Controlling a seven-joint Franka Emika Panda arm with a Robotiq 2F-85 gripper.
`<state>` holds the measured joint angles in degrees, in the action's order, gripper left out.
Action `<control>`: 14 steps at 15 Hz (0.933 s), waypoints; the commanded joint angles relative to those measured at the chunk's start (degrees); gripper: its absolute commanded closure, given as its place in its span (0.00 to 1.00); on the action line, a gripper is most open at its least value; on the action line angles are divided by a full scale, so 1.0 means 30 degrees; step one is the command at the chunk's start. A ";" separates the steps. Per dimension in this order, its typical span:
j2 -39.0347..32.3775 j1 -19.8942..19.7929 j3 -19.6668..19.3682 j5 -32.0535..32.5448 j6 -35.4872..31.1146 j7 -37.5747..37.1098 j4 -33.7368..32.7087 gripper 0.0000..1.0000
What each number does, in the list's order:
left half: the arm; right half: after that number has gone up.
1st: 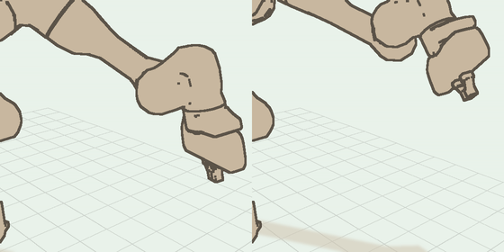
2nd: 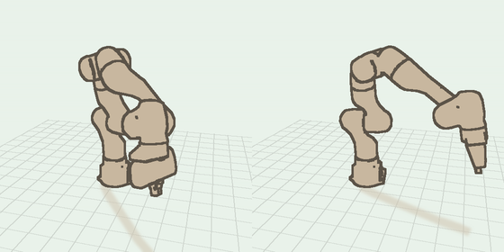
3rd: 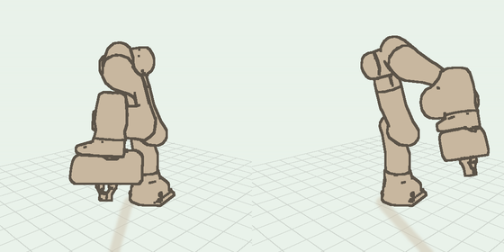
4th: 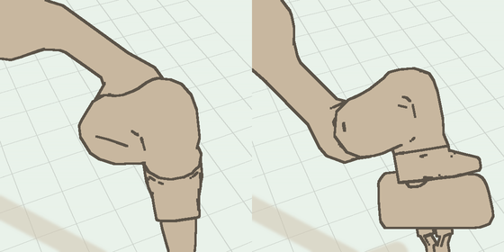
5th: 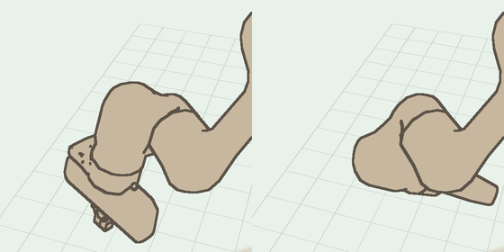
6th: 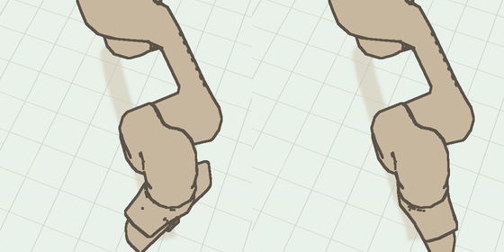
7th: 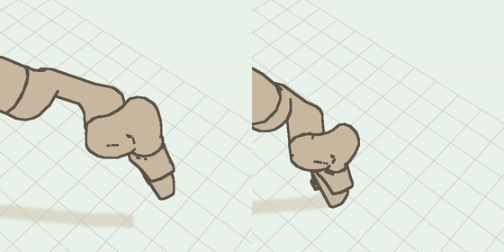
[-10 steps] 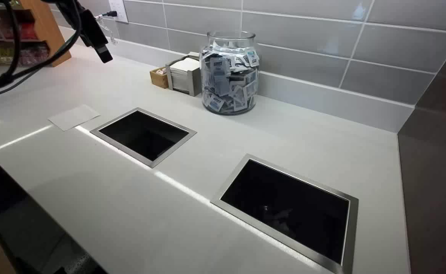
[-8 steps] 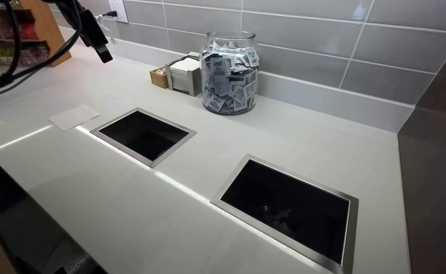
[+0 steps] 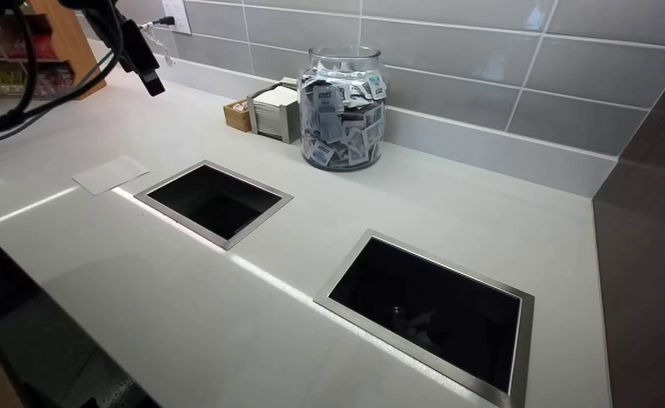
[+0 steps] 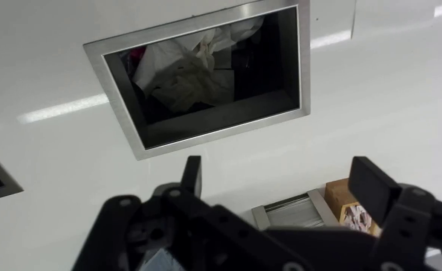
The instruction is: Put the white paper in the left hole
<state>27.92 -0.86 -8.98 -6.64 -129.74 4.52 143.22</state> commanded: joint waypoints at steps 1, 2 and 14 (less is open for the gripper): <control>-0.1896 0.1279 0.1287 -0.1395 0.0302 -0.0209 -0.0042 0.00; -0.2480 0.1496 0.1764 -0.1508 0.0388 -0.0591 -0.0200 0.00; -0.6256 0.1991 0.5173 -0.0330 0.1574 -0.5552 -0.1369 0.00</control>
<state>9.13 5.00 6.67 -7.67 -125.11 -12.13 139.16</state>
